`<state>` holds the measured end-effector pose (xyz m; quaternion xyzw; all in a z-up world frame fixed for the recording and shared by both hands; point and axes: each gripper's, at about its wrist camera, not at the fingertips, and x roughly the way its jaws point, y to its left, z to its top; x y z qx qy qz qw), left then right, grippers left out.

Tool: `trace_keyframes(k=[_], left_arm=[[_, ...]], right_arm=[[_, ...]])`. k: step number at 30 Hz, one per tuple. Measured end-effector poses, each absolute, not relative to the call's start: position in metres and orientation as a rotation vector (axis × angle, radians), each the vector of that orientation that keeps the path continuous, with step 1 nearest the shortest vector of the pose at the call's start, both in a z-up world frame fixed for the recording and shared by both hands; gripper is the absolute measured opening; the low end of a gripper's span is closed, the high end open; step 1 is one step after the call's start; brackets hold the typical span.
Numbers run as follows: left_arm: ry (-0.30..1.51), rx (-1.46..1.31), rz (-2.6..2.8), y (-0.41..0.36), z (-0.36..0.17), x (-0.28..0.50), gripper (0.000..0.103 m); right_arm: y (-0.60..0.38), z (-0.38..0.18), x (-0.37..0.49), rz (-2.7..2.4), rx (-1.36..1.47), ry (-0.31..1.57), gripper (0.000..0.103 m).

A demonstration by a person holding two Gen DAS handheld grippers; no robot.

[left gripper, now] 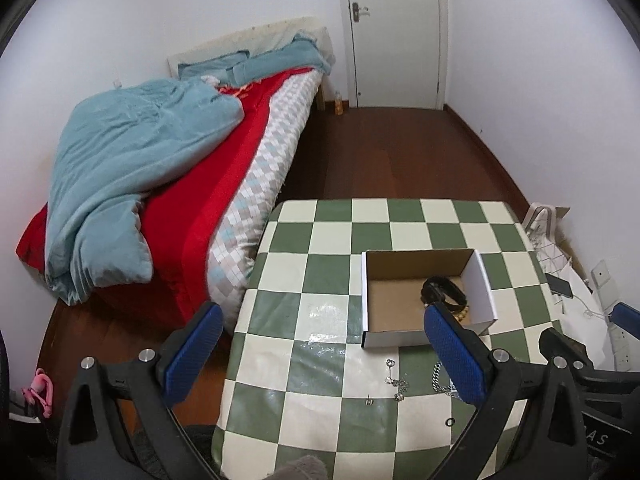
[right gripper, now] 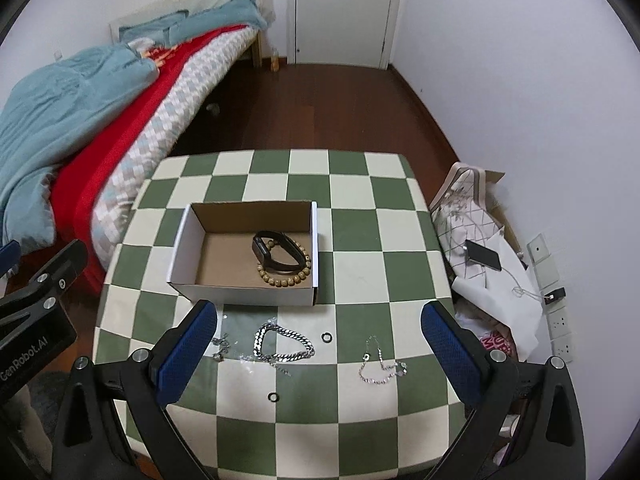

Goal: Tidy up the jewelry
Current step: 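Move both tools back toward the remaining silver jewelry on the table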

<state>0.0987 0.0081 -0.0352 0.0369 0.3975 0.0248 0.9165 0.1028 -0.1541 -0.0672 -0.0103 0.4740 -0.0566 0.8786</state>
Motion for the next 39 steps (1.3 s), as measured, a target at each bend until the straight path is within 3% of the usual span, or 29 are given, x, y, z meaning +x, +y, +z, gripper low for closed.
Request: trace_keyframes(k=[12,21,26,33,39], left_arm=[[0.758,0.066,0.117,0.023,-0.023,0.063,0.103],[0.874,0.083,0.189,0.043,-0.094,0.074,0.103],[0.956,0.093,0.2,0.048,-0.138,0.088,0.103],[1.019,0.134,0.21,0.046,-0.183,0.101,0.103],[1.058,0.136,0.211,0.049,-0.2,0.108,0.103]], right_arm=[[-0.157,-0.042,0.051,-0.122,0.045,0.917,0.103],[-0.19,-0.117,0.039,-0.155,0.206,1.035,0.102],[-0.206,-0.176,0.05,-0.141,0.309,1.108,0.069],[-0.2,-0.239,0.088,-0.138,0.311,1.155,0.067],[-0.185,-0.269,0.113,-0.139,0.264,1.18,0.058]])
